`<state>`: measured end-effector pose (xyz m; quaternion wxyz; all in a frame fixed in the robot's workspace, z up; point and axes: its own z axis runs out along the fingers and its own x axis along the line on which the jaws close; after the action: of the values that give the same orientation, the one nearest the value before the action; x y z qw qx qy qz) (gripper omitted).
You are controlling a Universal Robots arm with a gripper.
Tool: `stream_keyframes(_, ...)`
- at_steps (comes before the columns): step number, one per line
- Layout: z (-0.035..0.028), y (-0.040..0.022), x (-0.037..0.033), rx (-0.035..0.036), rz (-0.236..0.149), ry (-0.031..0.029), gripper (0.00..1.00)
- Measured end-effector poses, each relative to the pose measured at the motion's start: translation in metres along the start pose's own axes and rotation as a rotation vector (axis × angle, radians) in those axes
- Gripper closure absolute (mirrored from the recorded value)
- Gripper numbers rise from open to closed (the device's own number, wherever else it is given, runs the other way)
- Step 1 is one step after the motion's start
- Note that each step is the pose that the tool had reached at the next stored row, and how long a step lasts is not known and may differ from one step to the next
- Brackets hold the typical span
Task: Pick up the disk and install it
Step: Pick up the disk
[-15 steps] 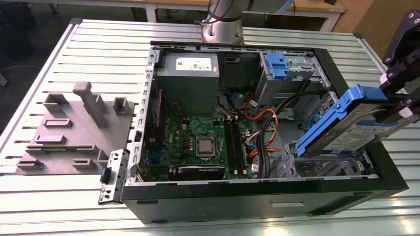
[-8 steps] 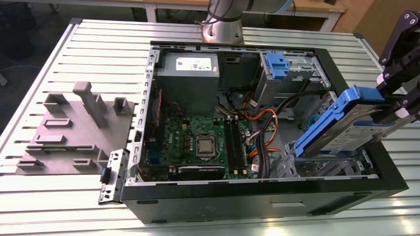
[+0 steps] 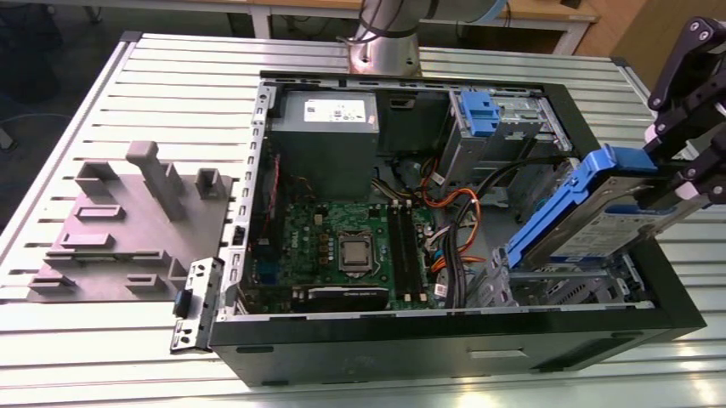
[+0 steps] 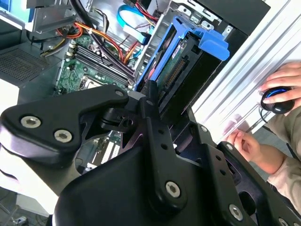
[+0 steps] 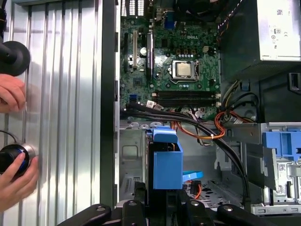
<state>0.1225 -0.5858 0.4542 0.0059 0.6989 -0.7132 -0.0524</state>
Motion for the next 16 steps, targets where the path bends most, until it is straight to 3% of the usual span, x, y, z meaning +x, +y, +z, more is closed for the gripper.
stream_keyframes(16,0.004,0.0005,-0.0023,0.0027,0.0,-0.001,0.65)
